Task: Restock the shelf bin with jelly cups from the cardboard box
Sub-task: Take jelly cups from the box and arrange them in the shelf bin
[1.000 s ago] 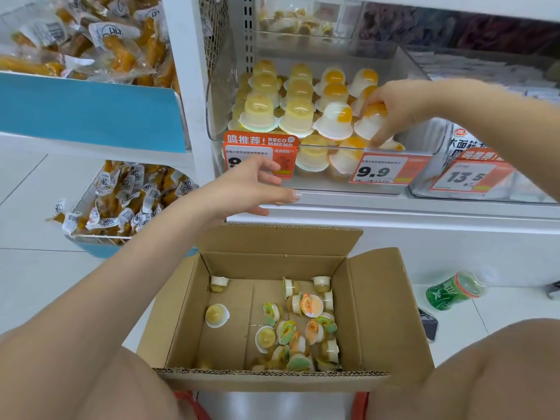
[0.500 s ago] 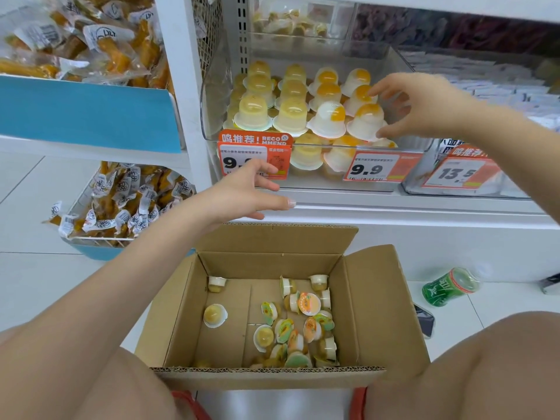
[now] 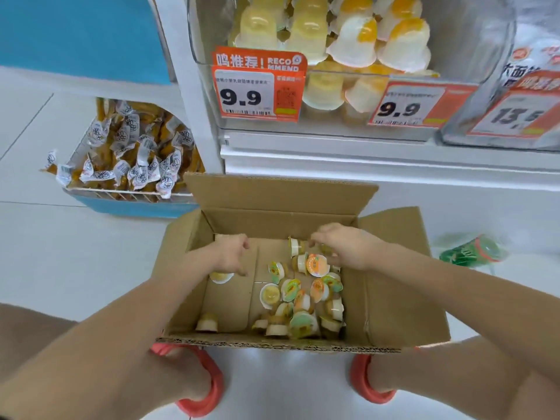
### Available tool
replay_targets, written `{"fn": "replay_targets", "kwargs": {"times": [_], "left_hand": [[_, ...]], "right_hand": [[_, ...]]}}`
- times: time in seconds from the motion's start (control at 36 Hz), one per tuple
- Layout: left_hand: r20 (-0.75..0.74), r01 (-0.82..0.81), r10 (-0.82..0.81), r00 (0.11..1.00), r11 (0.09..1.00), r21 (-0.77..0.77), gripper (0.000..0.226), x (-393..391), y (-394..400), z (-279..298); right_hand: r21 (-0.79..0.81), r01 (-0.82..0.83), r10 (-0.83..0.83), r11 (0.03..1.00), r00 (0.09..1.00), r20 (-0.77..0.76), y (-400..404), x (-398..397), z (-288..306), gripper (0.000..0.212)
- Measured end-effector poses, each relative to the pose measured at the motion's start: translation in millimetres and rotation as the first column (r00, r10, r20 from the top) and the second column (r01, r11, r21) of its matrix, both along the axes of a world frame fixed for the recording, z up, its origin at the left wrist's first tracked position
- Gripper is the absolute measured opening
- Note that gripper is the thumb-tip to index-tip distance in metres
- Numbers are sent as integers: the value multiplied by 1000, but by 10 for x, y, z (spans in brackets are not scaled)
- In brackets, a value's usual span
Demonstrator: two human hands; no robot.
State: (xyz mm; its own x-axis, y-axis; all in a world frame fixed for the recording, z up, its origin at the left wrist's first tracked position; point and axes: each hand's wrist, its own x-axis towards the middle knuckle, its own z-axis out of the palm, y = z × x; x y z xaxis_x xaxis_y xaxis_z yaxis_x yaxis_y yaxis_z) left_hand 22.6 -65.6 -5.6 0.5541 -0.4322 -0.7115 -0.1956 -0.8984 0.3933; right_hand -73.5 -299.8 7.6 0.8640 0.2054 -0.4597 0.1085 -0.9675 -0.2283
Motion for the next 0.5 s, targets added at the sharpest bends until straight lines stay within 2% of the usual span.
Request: {"fn": "replay_targets", "kwargs": {"times": [0.08,0.17,0.28,0.36,0.42,0.5], "left_hand": [[-28,-76,78,997,996,47,67,-1,72,-396],[-6,-54,55,998,994,96,68,-18,119,-784],[160,29,-77,984,960,279,67,8,229,-1129],[173,218,-336,926,849,482,63,53,332,-1271],[154,334,-472,868,785,522,67,72,414,-1394],[178,331,-475,862,793,512,69,148,431,-1546]], "right_hand": [[-34,82,-86,996,988,-125,1,17,-570,60],[4,221,-217,975,961,-171,13,23,-992,63],[94,412,-393,906,903,-174,47,48,-1354,74],[120,480,-451,869,868,-206,94,90,-1535,69],[155,537,-503,829,838,-214,126,117,-1628,67],[197,588,-565,785,809,-164,162,166,-1715,56]]}}
